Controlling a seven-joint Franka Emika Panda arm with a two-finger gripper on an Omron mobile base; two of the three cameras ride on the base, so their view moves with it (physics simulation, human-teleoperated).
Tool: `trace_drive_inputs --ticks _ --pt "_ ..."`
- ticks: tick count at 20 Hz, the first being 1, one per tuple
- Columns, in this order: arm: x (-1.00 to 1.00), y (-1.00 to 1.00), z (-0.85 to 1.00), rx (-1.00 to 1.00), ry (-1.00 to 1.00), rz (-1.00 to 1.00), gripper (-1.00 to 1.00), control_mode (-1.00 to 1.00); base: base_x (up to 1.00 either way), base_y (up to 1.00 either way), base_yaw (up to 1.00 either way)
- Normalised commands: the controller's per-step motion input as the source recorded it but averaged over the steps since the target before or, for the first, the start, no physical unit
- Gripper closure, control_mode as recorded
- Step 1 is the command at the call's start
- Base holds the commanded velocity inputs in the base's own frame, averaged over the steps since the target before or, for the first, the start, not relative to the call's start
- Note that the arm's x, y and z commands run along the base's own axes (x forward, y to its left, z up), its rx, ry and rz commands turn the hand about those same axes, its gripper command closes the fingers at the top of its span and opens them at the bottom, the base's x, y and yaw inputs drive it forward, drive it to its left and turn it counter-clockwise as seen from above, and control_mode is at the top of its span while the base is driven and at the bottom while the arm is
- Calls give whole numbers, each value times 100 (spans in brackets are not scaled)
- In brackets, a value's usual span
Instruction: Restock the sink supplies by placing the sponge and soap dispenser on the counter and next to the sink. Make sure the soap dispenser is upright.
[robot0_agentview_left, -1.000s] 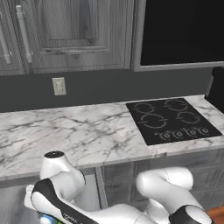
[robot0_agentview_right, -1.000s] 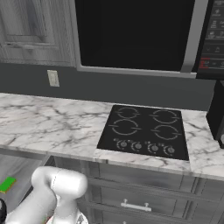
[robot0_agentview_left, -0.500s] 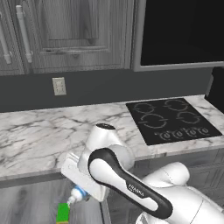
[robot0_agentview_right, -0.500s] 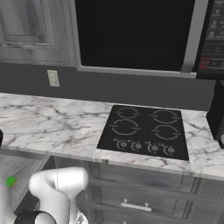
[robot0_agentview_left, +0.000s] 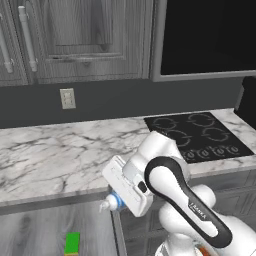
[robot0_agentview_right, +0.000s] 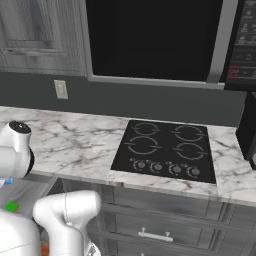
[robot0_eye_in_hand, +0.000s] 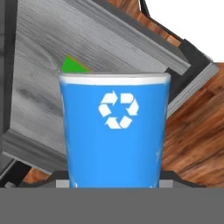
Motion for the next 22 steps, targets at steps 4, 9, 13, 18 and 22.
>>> trace_drive_inputs --ticks 4,9,13,18,22 --pt "23 -61 4 13 2 -3 100 -100 0 0 0" --pt "4 -42 0 10 0 -3 100 -100 0 0 0" --pt "3 -24 6 5 0 -3 100 -100 0 0 0" --pt "8 -43 15 9 0 -5 100 -100 0 0 0" --pt "7 -41 13 9 0 -9 100 -100 0 0 0"
